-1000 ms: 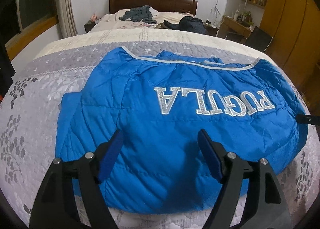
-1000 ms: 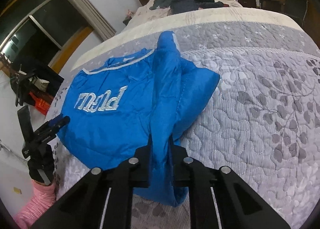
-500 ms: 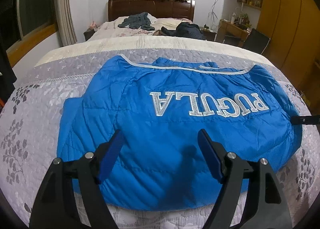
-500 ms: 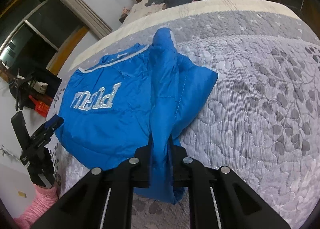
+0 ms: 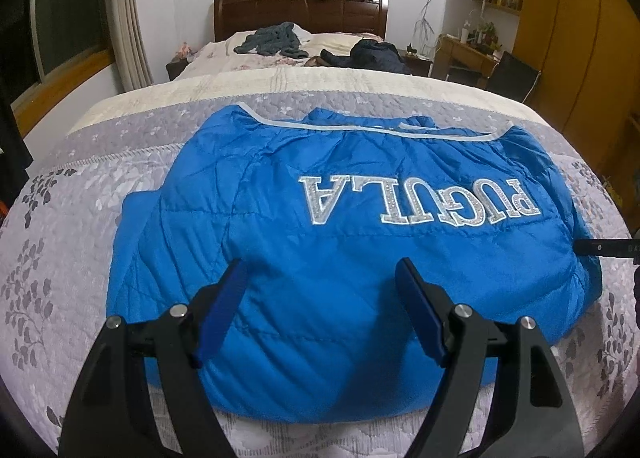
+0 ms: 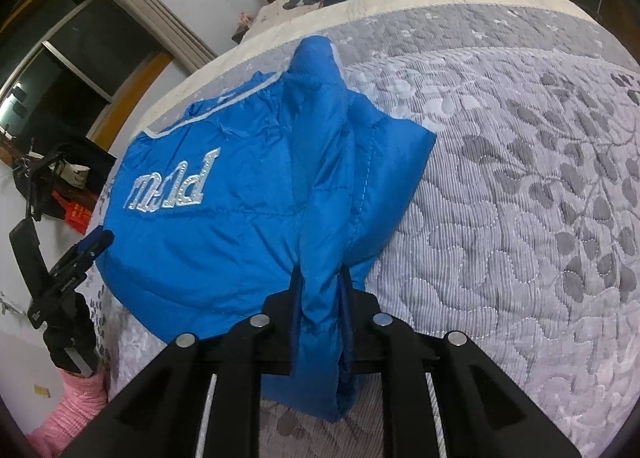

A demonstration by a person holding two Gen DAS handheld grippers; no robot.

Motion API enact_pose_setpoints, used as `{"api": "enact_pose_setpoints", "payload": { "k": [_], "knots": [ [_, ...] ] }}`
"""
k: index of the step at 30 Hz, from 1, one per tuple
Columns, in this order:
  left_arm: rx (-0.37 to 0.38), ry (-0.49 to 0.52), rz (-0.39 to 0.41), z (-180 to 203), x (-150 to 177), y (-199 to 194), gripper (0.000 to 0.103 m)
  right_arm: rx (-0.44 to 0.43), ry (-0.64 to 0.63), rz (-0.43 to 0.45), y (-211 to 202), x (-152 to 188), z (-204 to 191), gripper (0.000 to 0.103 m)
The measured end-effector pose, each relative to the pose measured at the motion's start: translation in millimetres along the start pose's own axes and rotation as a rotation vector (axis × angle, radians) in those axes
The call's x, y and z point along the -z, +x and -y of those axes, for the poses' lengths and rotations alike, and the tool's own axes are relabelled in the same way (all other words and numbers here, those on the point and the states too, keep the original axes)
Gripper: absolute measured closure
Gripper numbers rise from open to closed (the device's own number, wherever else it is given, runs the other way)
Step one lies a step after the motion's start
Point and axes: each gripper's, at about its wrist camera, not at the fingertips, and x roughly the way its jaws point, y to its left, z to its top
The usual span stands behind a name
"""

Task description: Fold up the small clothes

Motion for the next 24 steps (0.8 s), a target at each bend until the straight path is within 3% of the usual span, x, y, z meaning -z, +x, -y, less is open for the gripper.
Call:
{"api": "enact_pose_setpoints", "payload": {
  "k": [8,11,13,18,21,24],
  "knots": [
    [-0.015,-0.007,-0.016,-6,1,9,0.027,-0.021,0.022,0.007,3,3,5,0.082],
    [-0.019,-0.005,-0.020,-5,0,10,0.027,-0.014,0.018,0.015,-3,2,4,0.074],
    [-0.018,-0.003,-0.022,-5,0,9,0.026,-0.015,0.023,0.026,-10,2,4,0.060],
    [-0.002,0.005,-0.022,0,-3,6,0.026,-0.073,0.060,0.052,-31,4,14,0.039],
    [0.014,0.010,-0.026,5,-6,4,0.026,-0.069,0.079,0.043,-34,7,22,0.031],
    [0.031,0.007,-0.035,8,-11,5,0.025,-0.103,0.102,0.026,-28,10,29,0.030]
  ]
}}
